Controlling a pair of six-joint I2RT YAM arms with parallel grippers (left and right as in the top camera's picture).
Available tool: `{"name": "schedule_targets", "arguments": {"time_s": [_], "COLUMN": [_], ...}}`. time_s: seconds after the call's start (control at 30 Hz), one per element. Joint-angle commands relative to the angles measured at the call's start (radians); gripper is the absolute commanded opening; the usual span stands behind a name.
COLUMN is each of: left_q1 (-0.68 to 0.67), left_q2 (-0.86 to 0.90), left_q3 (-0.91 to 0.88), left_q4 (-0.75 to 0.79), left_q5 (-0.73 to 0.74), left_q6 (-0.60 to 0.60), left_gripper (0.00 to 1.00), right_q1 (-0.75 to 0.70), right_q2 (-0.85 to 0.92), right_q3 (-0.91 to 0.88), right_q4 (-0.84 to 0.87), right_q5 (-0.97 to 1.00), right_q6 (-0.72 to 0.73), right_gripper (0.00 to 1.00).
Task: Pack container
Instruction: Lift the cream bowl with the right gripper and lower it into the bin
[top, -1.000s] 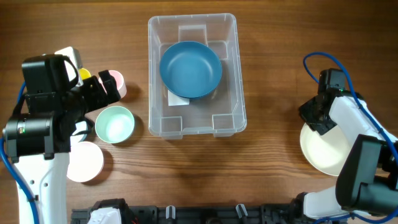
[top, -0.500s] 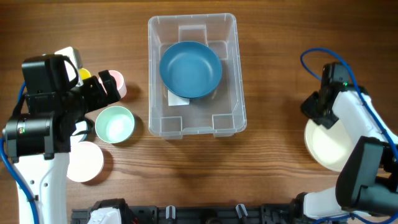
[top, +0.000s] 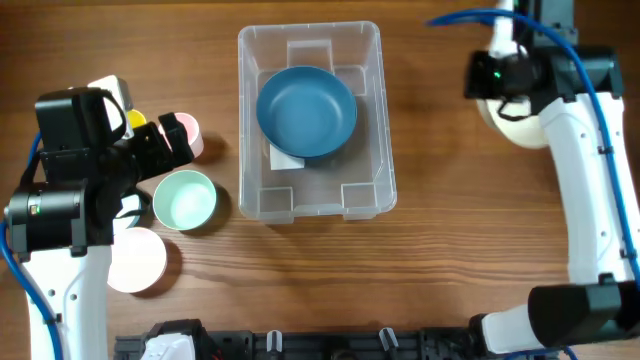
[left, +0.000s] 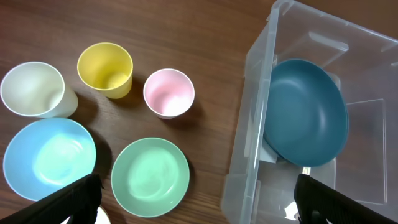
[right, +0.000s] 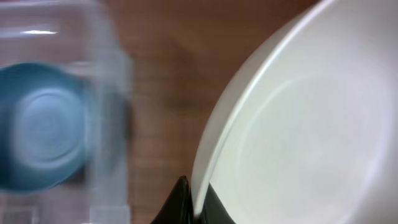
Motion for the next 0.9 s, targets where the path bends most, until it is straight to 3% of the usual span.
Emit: {"name": "schedule_targets", "arguments": {"time_s": [0.0, 0.17, 0.33, 0.7, 0.77, 0.87], "left_q1": [0.005, 0.005, 0.005, 0.005, 0.005, 0.005], "left_q2": [0.004, 0.004, 0.004, 0.004, 0.004, 0.004], "left_q3": [0.01, 0.01, 0.01, 0.01, 0.01, 0.01], "left_q4": [0.003, 0.002, 0.002, 0.002, 0.001, 0.0], "left_q5": [0.012, 0.012, 0.012, 0.012, 0.012, 0.012], "left_q6": [0.005, 0.005, 0.005, 0.005, 0.005, 0.005], "left_gripper": [1.0, 1.0, 0.99, 1.0, 1.0, 1.0], "right_q1": [0.168, 0.364, 0.476, 0.563, 0.563, 0.563], "right_q2": [-0.019, 0.039, 0.164, 0.359, 0.359, 0.358], "right_q3": [0.051, 0.051, 0.051, 0.051, 0.051, 0.051], "right_q4": [0.086, 0.235, 0.281, 0.3, 0.297, 0.293], "right_q5": [-0.027, -0.027, -0.066, -0.083, -0.083, -0.079], "right_q6": [-0.304, -0.408, -0.459, -0.481, -0.481, -0.481], "right_gripper": [0.04, 0.04, 0.04, 0.05, 0.3, 0.35]}}
